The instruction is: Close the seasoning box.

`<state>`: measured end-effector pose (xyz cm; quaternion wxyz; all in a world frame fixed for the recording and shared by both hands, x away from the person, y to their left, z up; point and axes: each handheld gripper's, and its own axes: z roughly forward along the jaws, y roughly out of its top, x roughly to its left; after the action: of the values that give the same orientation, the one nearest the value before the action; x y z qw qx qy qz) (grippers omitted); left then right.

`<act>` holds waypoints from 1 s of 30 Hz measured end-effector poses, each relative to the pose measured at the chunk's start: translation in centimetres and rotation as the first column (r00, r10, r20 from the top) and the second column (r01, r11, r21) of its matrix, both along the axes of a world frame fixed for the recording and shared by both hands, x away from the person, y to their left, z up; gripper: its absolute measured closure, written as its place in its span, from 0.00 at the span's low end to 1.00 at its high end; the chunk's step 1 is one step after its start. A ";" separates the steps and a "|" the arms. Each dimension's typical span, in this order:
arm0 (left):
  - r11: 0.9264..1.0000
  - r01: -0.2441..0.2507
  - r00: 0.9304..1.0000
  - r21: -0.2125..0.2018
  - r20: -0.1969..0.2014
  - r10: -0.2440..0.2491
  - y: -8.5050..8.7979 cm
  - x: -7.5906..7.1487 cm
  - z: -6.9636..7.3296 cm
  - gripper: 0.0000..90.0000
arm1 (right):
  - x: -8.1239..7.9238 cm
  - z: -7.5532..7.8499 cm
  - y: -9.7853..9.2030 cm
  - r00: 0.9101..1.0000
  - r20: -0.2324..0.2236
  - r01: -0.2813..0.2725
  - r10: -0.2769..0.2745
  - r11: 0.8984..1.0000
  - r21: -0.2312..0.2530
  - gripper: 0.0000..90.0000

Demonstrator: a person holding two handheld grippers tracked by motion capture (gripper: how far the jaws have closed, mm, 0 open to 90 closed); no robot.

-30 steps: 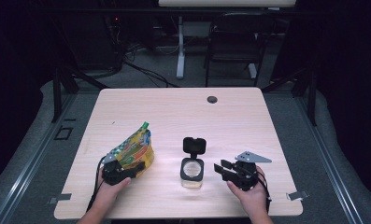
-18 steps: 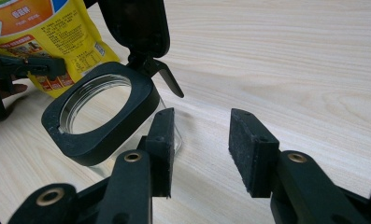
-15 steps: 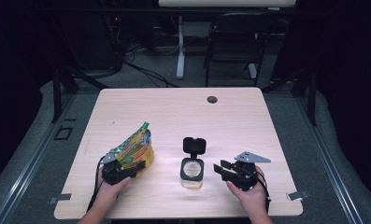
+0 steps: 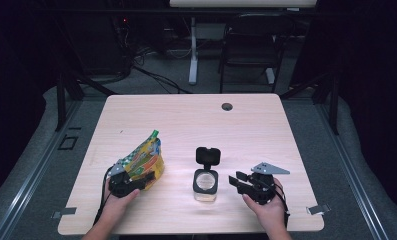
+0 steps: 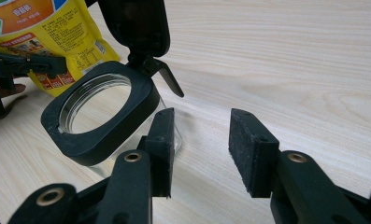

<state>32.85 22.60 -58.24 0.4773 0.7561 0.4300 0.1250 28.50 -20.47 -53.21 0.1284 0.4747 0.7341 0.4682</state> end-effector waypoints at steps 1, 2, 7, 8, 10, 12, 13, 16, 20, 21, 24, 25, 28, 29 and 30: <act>1.000 -0.001 1.000 0.000 0.000 0.001 0.0 0.0 0.0 0.56 | 0.0 0.0 0.0 1.000 0.000 0.001 -0.001 1.000 -0.002 0.68; 1.000 0.000 1.000 0.000 0.000 0.000 0.0 0.0 0.0 0.57 | 0.0 0.0 0.0 1.000 0.000 0.001 -0.001 1.000 -0.001 0.68; 1.000 0.002 1.000 -0.004 -0.006 -0.002 0.1 0.0 0.2 0.57 | 0.0 0.0 0.0 1.000 0.001 0.001 -0.001 1.000 -0.001 0.68; 1.000 0.002 1.000 -0.008 -0.004 -0.002 0.1 0.0 0.2 0.57 | 0.0 0.0 0.0 1.000 0.001 0.001 -0.001 1.000 -0.001 0.68; 1.000 0.010 1.000 0.000 -0.003 -0.010 0.1 0.0 0.4 0.57 | 0.0 0.0 0.0 1.000 0.001 0.000 0.000 1.000 -0.002 0.68; 1.000 0.012 1.000 0.001 0.004 -0.012 0.1 -0.1 0.5 0.57 | 0.0 0.0 0.0 1.000 0.001 0.002 -0.002 1.000 -0.002 0.68; 1.000 0.014 1.000 0.000 0.005 -0.014 0.1 -0.1 0.6 0.57 | 0.0 0.0 0.0 1.000 0.000 0.002 -0.002 1.000 -0.003 0.68; 1.000 0.017 1.000 0.004 0.015 -0.017 0.1 -0.2 0.7 0.57 | 0.0 0.0 0.0 1.000 0.002 0.002 -0.002 1.000 -0.002 0.68; 1.000 0.018 1.000 0.008 0.018 -0.018 0.1 -0.2 0.9 0.57 | 0.0 0.0 0.0 1.000 0.004 0.002 -0.002 1.000 -0.004 0.68; 1.000 0.020 1.000 0.009 0.021 -0.020 0.2 -0.3 0.9 0.57 | 0.0 0.0 0.0 1.000 0.004 0.001 -0.001 1.000 -0.004 0.68; 1.000 0.017 0.999 0.011 0.033 -0.017 0.1 -0.3 1.0 0.57 | 0.0 0.1 -0.1 1.000 0.007 0.003 -0.003 1.000 -0.002 0.68; 1.000 0.019 0.999 0.017 0.041 -0.019 0.1 -0.4 1.2 0.57 | 0.0 0.1 -0.1 1.000 0.009 0.005 -0.005 1.000 -0.005 0.68; 0.999 0.020 0.998 0.030 0.052 -0.022 0.1 -0.6 1.5 0.57 | 0.0 0.2 -0.2 1.000 0.015 0.001 -0.001 1.000 -0.015 0.68; 0.999 0.021 0.998 0.034 0.058 -0.023 0.1 -0.7 1.7 0.57 | 0.0 0.2 -0.2 1.000 0.018 -0.002 0.002 1.000 -0.017 0.67; 0.999 0.023 0.998 0.030 0.064 -0.025 0.1 -0.7 1.8 0.57 | 0.0 0.2 -0.2 1.000 0.028 -0.001 0.001 1.000 -0.009 0.67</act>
<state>32.16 22.69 -56.48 0.4811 0.7639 0.4033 0.1496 28.49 -20.63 -53.01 0.1405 0.4672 0.7347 0.4714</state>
